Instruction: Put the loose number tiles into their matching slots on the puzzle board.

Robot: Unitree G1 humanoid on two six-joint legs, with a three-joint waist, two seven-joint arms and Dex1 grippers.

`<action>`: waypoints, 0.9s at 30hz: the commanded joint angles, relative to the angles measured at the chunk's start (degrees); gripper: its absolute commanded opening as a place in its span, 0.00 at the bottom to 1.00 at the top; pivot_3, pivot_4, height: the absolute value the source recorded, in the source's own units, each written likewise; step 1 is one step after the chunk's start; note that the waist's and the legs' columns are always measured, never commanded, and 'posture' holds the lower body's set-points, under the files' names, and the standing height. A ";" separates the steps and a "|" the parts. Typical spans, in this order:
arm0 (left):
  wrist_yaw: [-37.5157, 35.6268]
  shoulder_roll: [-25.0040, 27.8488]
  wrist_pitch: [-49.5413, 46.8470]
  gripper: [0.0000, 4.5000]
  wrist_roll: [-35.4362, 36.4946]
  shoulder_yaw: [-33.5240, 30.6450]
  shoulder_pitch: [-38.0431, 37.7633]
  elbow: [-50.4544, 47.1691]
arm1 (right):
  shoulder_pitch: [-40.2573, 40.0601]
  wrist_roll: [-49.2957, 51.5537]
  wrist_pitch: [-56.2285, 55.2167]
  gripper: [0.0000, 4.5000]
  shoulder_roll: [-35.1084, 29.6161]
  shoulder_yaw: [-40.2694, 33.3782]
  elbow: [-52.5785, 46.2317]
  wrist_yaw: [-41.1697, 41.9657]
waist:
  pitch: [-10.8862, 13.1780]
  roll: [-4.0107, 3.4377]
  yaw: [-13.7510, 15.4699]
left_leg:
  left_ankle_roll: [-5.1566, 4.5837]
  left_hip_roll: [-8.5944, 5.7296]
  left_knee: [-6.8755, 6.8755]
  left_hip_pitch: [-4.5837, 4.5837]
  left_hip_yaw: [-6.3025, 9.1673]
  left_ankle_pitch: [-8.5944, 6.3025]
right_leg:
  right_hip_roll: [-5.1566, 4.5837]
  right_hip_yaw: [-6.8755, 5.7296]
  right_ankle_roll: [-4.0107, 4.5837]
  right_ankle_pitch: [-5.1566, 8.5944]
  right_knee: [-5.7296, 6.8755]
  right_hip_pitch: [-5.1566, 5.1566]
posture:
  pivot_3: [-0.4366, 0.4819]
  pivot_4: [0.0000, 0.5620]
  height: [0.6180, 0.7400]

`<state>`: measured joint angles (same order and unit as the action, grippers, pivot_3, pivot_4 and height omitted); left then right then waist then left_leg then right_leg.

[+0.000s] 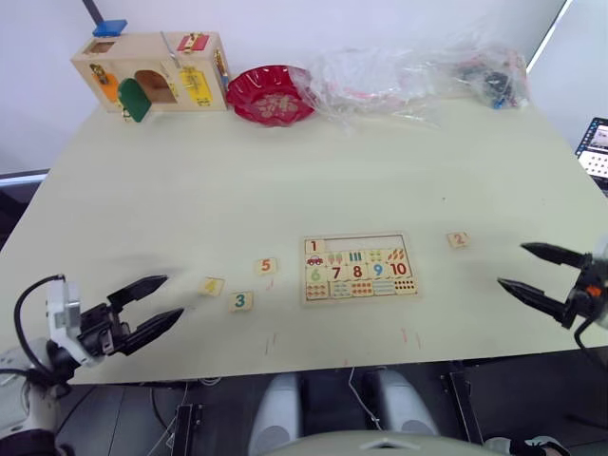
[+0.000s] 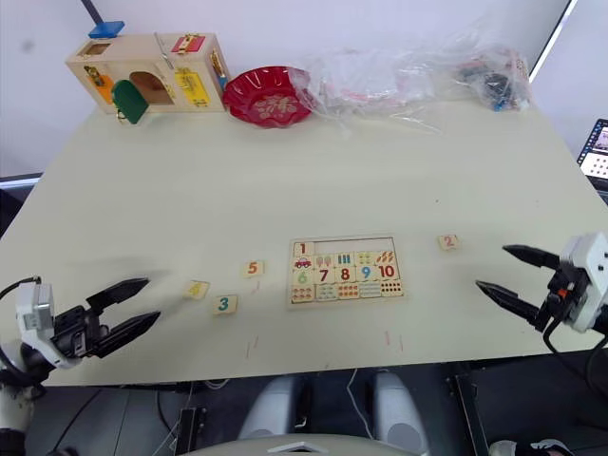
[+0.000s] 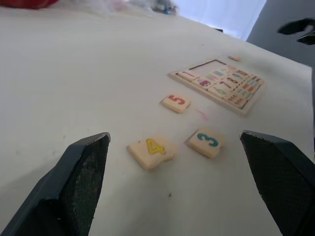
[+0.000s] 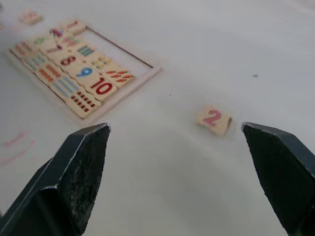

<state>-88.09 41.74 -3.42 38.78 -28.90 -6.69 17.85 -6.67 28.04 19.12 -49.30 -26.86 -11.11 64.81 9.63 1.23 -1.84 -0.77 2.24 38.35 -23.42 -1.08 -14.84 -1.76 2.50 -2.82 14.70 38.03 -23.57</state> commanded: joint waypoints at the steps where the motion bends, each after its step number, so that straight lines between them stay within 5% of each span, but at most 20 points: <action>1: -1.27 -0.30 -0.21 1.00 1.94 0.46 1.91 -3.84 | 5.00 -1.45 -6.87 1.00 -2.79 4.62 6.14 7.71 | 0.00 0.00 0.29 | 0.00 -0.01 0.00 -0.02 0.01 0.00 | 0.00 -0.01 0.00 0.00 0.00 -0.01 | 0.48 0.27 1.00; 13: -4.41 3.87 -1.40 1.00 10.95 2.81 1.43 -1.67 | 36.96 -11.69 -21.80 1.00 -4.74 23.16 43.55 26.82 | 0.07 -0.11 -0.32 | 0.00 0.03 0.01 0.00 -0.05 0.00 | -0.01 0.02 -0.01 -0.02 0.00 -0.02 | 0.48 0.27 1.00; 20: -4.41 4.13 -0.01 1.00 12.76 3.57 -0.79 -2.89 | 50.71 -19.26 -33.50 1.00 -0.23 28.73 65.07 27.57 | 0.12 -0.20 -0.39 | 0.00 0.02 0.02 0.02 -0.06 0.00 | -0.05 0.02 0.00 -0.03 0.06 -0.02 | 0.48 0.27 1.00; 27: -4.41 4.74 1.10 1.00 15.19 4.09 -2.38 -3.76 | 56.75 -24.21 -38.59 1.00 3.19 30.60 75.26 26.65 | 0.13 -0.22 -0.43 | 0.00 0.04 0.02 0.01 -0.07 0.00 | -0.10 0.03 0.01 -0.04 0.06 -0.02 | 0.48 0.27 1.00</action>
<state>-90.66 45.10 -3.22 52.16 -24.23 -8.58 15.48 48.71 4.39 -18.14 -45.76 4.11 63.34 91.78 9.76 1.02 -2.27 -0.76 2.27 38.37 -23.40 -1.15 -14.83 -1.87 2.52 -2.81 14.67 38.09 -23.59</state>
